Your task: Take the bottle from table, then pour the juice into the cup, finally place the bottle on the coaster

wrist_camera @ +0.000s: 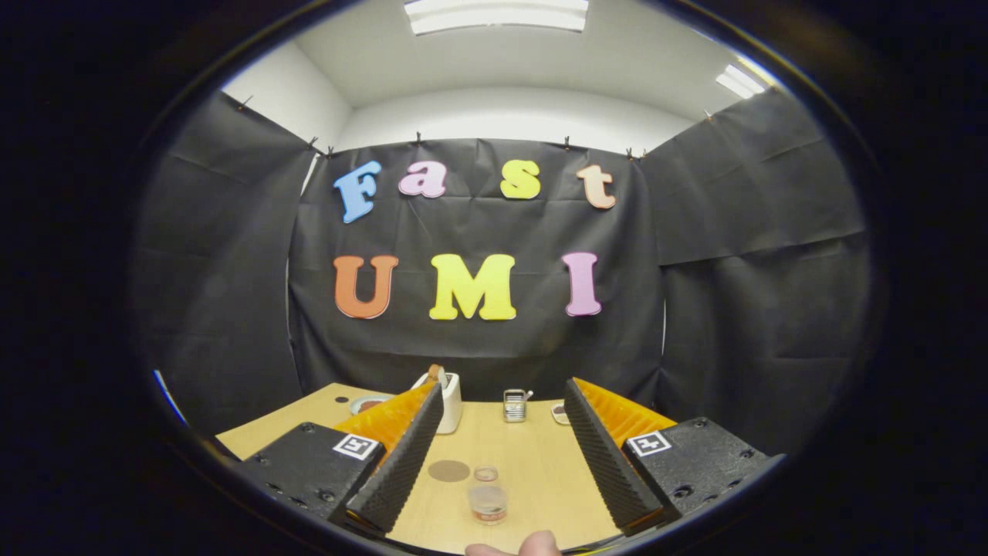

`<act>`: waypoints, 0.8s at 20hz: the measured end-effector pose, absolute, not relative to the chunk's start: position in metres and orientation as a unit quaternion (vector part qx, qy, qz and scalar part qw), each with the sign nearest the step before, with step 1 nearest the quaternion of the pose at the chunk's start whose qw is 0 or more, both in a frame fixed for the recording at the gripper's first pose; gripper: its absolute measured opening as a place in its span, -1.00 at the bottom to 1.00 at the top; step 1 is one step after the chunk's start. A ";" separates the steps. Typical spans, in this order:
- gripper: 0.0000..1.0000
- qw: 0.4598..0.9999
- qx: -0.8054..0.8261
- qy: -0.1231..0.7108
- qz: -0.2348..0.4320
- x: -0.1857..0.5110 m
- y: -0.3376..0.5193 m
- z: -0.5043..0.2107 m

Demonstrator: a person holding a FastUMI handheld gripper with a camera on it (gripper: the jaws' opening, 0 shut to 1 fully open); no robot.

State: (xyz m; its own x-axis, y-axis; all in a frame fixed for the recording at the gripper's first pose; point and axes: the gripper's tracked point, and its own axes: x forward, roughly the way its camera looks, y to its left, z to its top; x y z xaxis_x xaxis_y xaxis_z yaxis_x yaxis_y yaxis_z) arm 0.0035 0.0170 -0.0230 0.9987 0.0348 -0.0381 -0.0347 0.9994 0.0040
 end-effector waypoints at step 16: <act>1.00 0.994 0.000 0.104 0.039 0.012 0.015 -0.210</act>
